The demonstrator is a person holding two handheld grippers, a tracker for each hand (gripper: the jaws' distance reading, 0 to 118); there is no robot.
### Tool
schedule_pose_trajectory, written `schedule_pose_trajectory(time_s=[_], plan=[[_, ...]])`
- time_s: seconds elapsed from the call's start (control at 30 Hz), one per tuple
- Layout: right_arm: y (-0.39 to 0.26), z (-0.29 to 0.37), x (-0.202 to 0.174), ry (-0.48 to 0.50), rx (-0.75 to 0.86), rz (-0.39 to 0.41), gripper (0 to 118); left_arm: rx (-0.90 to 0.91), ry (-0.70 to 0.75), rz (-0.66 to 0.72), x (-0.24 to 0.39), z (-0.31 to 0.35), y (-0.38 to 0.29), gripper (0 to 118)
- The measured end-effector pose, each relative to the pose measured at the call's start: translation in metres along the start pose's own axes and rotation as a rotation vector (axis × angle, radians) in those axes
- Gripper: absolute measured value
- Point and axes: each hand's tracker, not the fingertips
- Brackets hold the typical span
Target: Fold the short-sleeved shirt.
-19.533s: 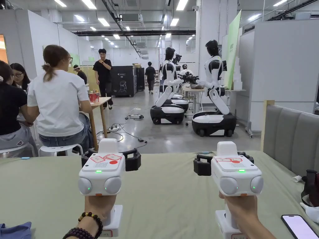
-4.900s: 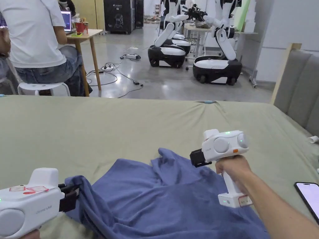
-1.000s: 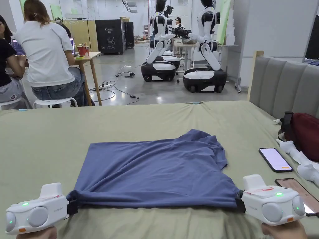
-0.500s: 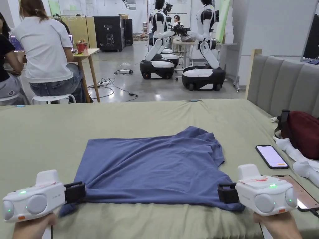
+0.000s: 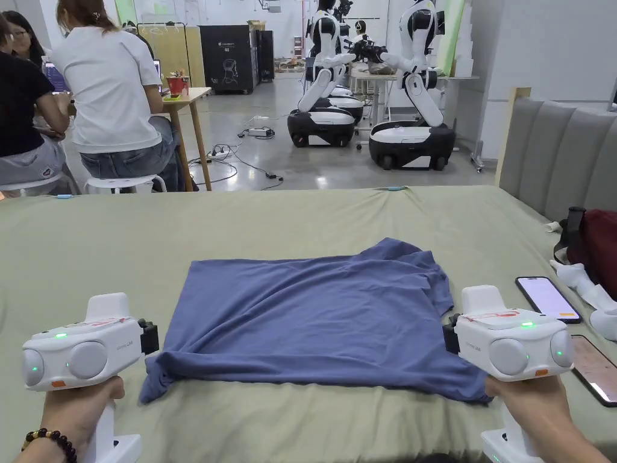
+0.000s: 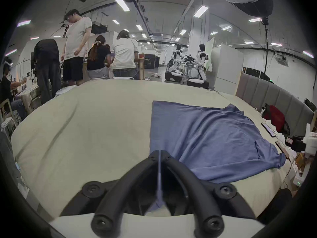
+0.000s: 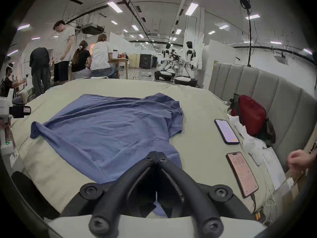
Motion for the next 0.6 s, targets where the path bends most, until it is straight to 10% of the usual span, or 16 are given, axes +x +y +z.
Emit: schedule_pose_trajectory(time_s=[0.1,0.13,0.37,0.53,0.6], plan=[[-0.003,-0.002,-0.002,0.008,-0.011,0.007,0,-0.073,0.007,0.010,-0.002,-0.012,-0.008,95],[-0.004,-0.003,-0.002,0.011,-0.015,0.007,0,-0.067,0.005,0.008,-0.003,-0.015,-0.013,108],[-0.011,-0.014,-0.002,0.019,-0.041,0.015,0,-0.150,0.059,-0.004,-0.010,-0.041,-0.039,94],[-0.016,-0.020,-0.001,0.011,-0.065,0.040,0,-0.173,-0.012,-0.011,-0.010,-0.045,-0.050,16],[-0.016,-0.015,-0.001,0.011,-0.067,0.039,0,-0.147,-0.035,-0.054,-0.003,-0.041,-0.049,8]])
